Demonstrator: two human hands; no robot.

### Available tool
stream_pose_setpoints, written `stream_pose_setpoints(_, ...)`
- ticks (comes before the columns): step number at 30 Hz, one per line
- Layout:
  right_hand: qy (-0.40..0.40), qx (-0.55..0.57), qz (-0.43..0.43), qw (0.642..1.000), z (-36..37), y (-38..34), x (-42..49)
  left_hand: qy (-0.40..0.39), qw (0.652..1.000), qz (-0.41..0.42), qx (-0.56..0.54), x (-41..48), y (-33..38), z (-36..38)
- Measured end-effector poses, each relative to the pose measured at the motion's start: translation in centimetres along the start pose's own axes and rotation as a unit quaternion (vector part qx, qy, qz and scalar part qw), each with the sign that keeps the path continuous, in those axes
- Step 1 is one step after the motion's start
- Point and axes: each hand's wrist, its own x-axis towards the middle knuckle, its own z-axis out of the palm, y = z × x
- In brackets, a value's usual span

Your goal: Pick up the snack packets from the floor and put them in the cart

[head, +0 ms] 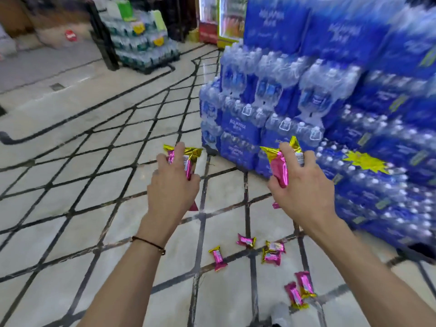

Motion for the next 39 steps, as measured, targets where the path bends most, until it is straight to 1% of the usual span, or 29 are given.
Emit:
stream_pose_setpoints(5, 0.022, -0.056, 0.123, 0.991, -7.0, 7.0, -5.3, -0.05, 0.992, 0.108, -0.043, -2.5, 9.4, 1.1)
stream_pose_setpoints(11, 0.066, -0.098, 0.271, 0.955, -15.7, 17.5, -14.6, -0.098, 0.962, 0.244, -0.075, -9.7, 23.0, 3.9)
stream_pose_setpoints(17, 0.118, -0.16, 0.405, 0.892, -25.9, 27.9, -28.6, -0.163, 0.914, 0.351, -0.12, -23.1, 37.7, 7.3)
stream_pose_setpoints(20, 0.134, -0.189, 0.464, 0.855, -30.7, 32.7, -36.1, -0.198, 0.88, 0.406, -0.147, -31.2, 44.3, 8.9)
stream_pose_setpoints(25, 0.149, -0.207, 0.556, 0.791, -37.0, 39.5, -48.1, -0.254, 0.825, 0.474, -0.174, -44.2, 53.6, 11.2)
stream_pose_setpoints(27, 0.149, -0.222, 0.586, 0.765, -38.6, 41.8, -52.3, -0.273, 0.801, 0.503, -0.178, -48.9, 56.8, 12.1)
stream_pose_setpoints(33, 0.165, -0.219, 0.663, 0.697, -41.0, 49.3, -61.9, -0.322, 0.73, 0.571, -0.19, -60.7, 65.7, 16.2)
stream_pose_setpoints(36, 0.159, -0.222, 0.693, 0.667, -41.6, 54.3, -64.7, -0.338, 0.712, 0.58, -0.205, -65.4, 70.7, 19.2)
stream_pose_setpoints(39, 0.157, -0.225, 0.711, 0.648, -43.0, 60.7, -66.2, -0.346, 0.695, 0.589, -0.225, -69.6, 76.8, 23.0)
